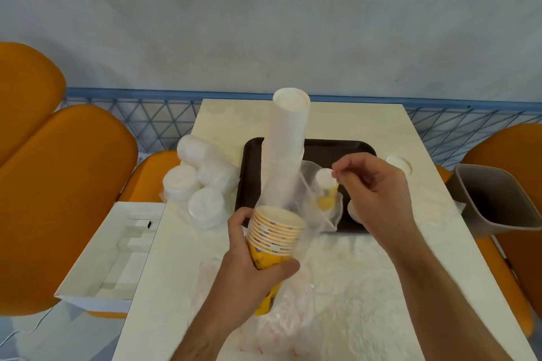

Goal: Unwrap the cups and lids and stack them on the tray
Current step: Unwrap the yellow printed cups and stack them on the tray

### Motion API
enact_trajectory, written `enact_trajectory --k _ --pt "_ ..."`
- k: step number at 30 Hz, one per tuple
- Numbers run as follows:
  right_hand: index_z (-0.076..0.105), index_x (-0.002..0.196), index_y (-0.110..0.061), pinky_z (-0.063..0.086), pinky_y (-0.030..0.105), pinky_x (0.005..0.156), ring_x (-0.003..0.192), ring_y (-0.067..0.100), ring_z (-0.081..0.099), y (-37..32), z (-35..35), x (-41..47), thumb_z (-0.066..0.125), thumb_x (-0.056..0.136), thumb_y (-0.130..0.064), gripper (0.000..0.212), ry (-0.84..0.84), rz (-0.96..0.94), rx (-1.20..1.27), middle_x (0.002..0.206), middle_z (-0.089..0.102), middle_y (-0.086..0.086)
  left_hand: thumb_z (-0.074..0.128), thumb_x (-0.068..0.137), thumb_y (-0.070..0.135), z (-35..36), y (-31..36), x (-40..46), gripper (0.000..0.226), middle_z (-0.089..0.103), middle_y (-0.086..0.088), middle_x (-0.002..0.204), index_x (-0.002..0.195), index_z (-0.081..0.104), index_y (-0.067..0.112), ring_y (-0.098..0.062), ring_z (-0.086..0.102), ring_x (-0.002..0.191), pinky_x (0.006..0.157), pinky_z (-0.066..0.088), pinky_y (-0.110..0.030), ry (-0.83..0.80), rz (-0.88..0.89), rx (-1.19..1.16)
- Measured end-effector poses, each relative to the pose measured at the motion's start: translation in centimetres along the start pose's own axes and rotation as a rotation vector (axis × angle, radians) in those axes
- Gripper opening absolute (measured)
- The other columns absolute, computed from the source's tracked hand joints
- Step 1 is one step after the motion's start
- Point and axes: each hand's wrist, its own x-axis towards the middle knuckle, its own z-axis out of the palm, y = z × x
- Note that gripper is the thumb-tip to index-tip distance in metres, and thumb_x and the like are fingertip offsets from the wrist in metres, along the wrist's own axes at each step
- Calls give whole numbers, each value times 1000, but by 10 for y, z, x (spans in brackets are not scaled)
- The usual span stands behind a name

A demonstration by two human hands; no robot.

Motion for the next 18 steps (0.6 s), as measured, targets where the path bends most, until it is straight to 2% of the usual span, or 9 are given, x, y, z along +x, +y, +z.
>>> enact_trajectory --k 2,6,10,13,16,18 --pt "75 87 -13 57 23 72 77 14 71 -19 -5 -6 61 91 9 26 -176 -8 38 80 74 -2 87 71 20 2 4 -1 86 64 12 92 112 26 66 -7 65 73 66 57 -26 -25 33 64" --pt "79 91 -22 59 27 70 78 13 73 -30 -15 -14 67 91 0 25 -432 -10 -143 82 76 -9 87 72 22 8 8 -4 87 60 14 98 115 25 66 -7 65 82 67 56 -23 -68 80 146" --pt "79 92 -27 59 28 87 96 8 71 -28 -18 -16 80 85 -24 7 -681 116 -194 100 74 -15 85 73 24 10 8 -5 86 63 15 95 118 26 67 -10 66 78 61 53 -20 -82 102 168" --pt "77 85 -38 48 19 97 117 -4 56 -24 -17 -21 82 78 -44 10 -787 115 -280 122 62 -30 83 76 24 12 9 -7 84 62 22 98 119 26 68 -9 66 82 66 55 -23 -98 115 188" --pt "71 77 -43 41 8 94 123 -14 44 -24 -14 -26 77 77 -53 12 -807 78 -290 131 54 -32 83 77 26 16 9 -9 83 60 27 105 122 27 67 -6 65 92 76 57 -23 -116 131 205" --pt "71 76 -43 44 17 99 123 -9 48 -18 -12 -27 76 79 -53 11 -813 95 -264 133 55 -30 82 77 27 18 9 -10 83 58 29 107 123 26 67 -3 64 95 78 56 -21 -123 145 209"
